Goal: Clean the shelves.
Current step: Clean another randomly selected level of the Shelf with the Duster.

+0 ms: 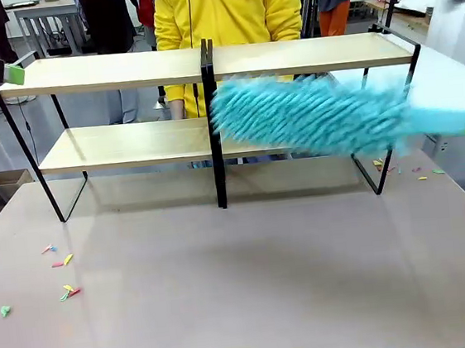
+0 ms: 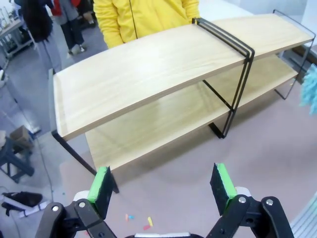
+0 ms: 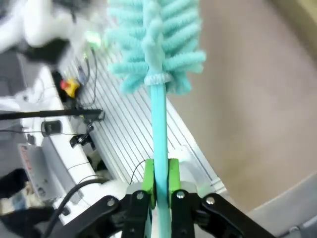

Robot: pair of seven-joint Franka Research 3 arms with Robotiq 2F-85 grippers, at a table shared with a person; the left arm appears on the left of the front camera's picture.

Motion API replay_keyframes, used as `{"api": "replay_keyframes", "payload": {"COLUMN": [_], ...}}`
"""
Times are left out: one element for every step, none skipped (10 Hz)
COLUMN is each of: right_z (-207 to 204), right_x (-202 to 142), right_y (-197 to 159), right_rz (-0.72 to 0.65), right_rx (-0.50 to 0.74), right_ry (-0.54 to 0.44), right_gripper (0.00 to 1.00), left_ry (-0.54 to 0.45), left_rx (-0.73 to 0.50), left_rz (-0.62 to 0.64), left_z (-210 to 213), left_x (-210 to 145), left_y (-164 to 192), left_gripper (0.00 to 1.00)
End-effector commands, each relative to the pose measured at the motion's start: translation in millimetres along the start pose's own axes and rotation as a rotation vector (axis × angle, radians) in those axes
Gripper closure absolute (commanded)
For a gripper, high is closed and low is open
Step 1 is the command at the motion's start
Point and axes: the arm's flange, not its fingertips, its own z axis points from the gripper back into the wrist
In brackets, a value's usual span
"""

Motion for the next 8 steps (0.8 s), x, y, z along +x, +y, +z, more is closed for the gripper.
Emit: {"api": "replay_keyframes", "payload": {"right_z": [66, 87, 86, 68, 105, 105, 105, 105], "right_x": [-73, -102, -113, -105, -137, -137, -137, -137], "right_y": [-14, -27, -38, -51, -18, -18, -18, -18], "right_rz": [-0.041, -0.063, 0.014, -0.047, -0.118, -0.118, -0.118, -0.118], "right_rx": [-0.122, -0.202, -0.18, -0.218, -0.143, -0.143, -0.143, -0.143], "right_ry": [-0.197, -0.395, -0.632, -0.672, -0.435, -0.435, -0.435, -0.435], "right_gripper": [0.87, 0.87, 0.87, 0.87, 0.87, 0.87, 0.87, 0.87], "left_ry": [-0.003, -0.003, -0.003, -0.003, -0.003, -0.003, -0.003, -0.003], "left_rx": [0.005, 0.005, 0.005, 0.005, 0.005, 0.005, 0.005, 0.005], "left_rz": [0.001, 0.001, 0.001, 0.001, 0.001, 0.001, 0.001, 0.001], "left_z": [0, 0, 0, 0, 0, 0, 0, 0], "left_x": [-1, -1, -1, -1, -1, -1, -1, -1], "left_y": [0, 0, 0, 0, 0, 0, 0, 0], "left_gripper": [0.0, 0.0, 0.0, 0.0, 0.0, 0.0, 0.0, 0.0]}}
